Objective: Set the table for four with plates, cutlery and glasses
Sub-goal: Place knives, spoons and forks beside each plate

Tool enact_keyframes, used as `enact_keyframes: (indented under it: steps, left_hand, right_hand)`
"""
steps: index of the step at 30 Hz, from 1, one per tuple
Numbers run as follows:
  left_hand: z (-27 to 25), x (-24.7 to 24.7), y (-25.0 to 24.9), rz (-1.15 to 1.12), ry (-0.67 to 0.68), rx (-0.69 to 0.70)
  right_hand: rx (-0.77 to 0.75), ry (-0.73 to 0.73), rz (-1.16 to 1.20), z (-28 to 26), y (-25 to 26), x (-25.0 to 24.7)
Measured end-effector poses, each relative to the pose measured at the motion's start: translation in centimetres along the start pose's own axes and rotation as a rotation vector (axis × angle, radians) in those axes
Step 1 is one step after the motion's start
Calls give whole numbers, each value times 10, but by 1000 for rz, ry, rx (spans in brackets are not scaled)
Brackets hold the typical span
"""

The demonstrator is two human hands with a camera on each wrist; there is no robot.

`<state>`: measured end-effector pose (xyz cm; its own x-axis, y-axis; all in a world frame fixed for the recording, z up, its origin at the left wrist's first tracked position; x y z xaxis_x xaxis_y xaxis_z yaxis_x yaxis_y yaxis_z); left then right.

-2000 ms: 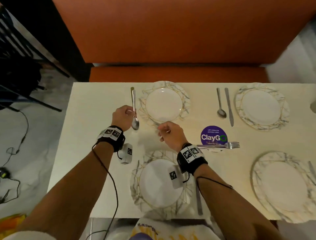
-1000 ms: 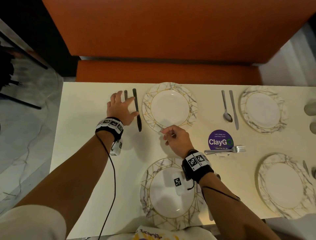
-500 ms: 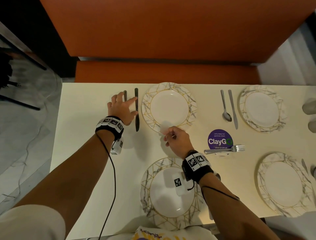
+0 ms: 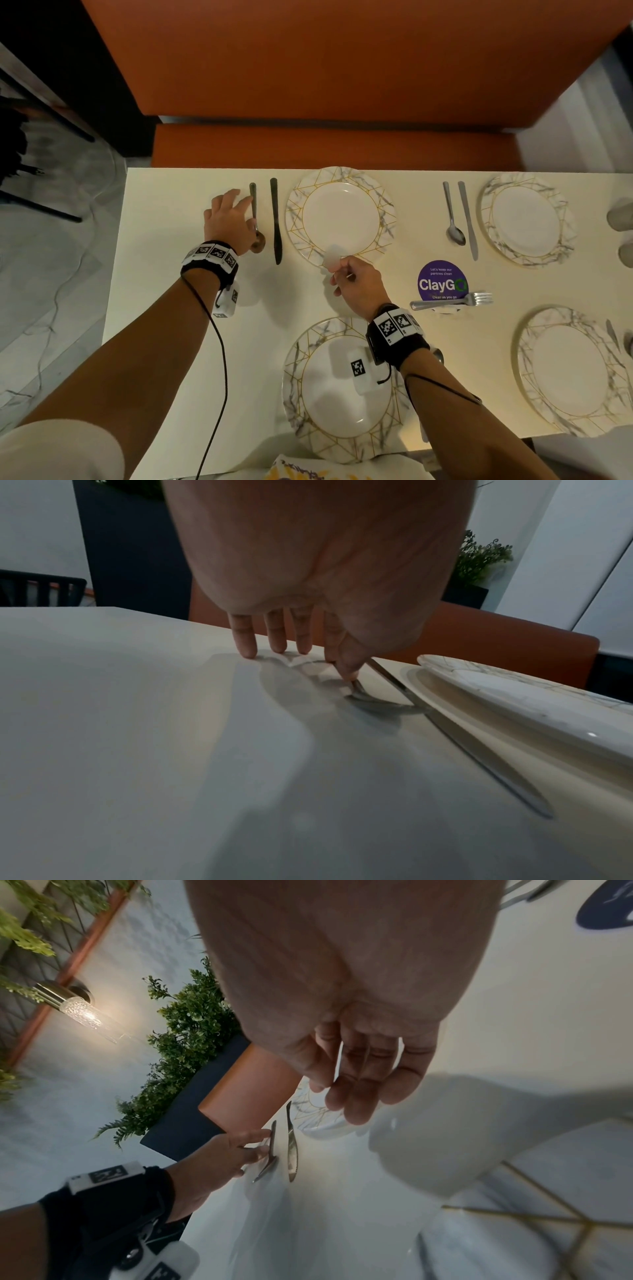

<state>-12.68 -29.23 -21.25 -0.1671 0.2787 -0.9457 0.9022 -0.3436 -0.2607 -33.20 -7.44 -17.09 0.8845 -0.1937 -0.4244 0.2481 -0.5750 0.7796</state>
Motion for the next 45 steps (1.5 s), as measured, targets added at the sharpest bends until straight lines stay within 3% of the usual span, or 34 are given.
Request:
enact_keyframes:
  steps: [14, 20, 26, 33, 38, 45]
  left_hand:
    - [1, -3, -5, -39, 7, -19]
    - [-16, -17, -22, -165, -132, 4]
    - [-50, -21, -108, -288, -219, 165]
    - [-105, 38, -256, -443, -4, 391]
    - [-131, 99, -334, -414, 182, 338]
    - [-147, 131, -375, -280, 157, 244]
  right_hand:
    - [32, -17, 18, 1, -6, -3]
    - [16, -42, 15, -4, -16, -18]
    - [37, -122, 40, -13, -49, -73]
    - [100, -287, -152, -24, -116, -182]
    - [131, -413, -346, -24, -157, -243]
    - [263, -220, -320, -9, -190, -260]
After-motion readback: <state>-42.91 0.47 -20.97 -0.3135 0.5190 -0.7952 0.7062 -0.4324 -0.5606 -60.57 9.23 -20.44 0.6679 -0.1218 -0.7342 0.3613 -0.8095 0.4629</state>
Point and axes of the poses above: each hand's wrist, its own z-axis towards the middle knuckle, its own x-axis out of the palm, y = z × x, the point moved 7 cm from there along z, towards the middle knuckle, and after that the axes turned 2 degrees about x, right-handed, at the moved point
